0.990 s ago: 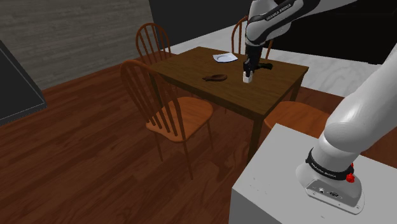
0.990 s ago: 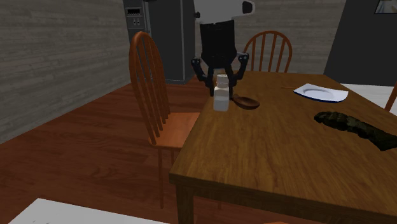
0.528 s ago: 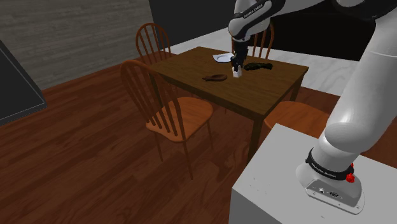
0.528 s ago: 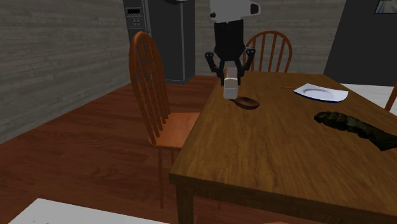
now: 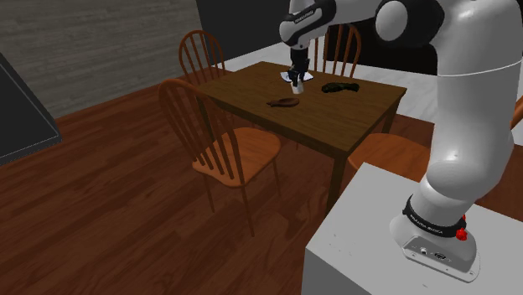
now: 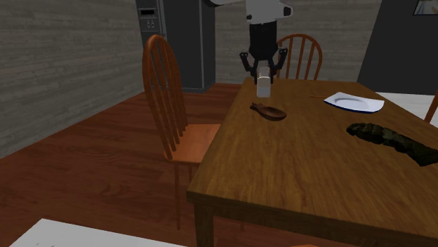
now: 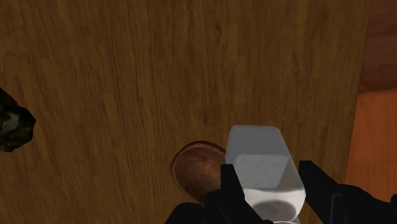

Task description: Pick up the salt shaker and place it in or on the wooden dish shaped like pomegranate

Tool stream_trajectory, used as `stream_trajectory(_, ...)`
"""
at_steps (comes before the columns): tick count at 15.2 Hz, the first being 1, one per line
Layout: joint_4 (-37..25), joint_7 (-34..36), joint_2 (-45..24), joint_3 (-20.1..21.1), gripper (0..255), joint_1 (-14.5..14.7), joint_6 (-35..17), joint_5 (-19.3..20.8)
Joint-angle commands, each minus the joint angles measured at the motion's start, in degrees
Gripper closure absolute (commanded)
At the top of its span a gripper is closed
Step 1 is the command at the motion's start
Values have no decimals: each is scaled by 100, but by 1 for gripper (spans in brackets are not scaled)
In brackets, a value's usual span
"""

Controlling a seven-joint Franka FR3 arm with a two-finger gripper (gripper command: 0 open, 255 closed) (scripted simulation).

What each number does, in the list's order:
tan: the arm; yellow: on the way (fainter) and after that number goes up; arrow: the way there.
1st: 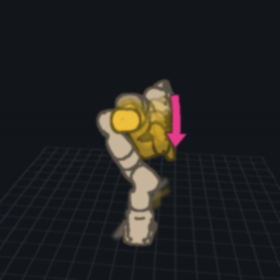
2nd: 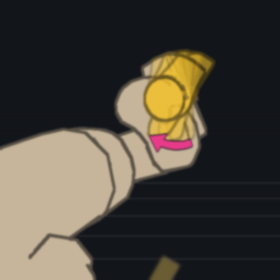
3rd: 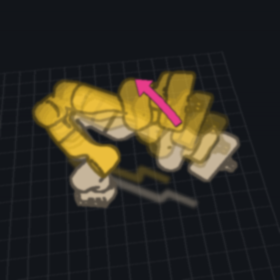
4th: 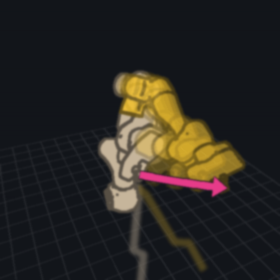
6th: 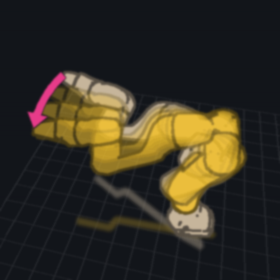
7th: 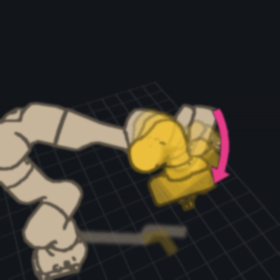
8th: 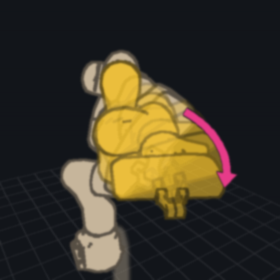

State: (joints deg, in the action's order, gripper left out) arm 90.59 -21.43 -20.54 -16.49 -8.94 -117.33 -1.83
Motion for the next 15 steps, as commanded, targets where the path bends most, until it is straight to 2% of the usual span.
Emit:
stream_trajectory(1,-839,-57,-569,38,255,-111,281,-149)
stream_trajectory(5,-2964,-53,-1869,147,255,-395,1114,-379)
stream_trajectory(6,-3743,-32,-2320,184,255,-505,1438,-436)
stream_trajectory(7,-4923,10,-2982,236,255,-675,1944,-504)
stream_trajectory(15,-3850,-5,-2734,230,255,-545,1132,-478)
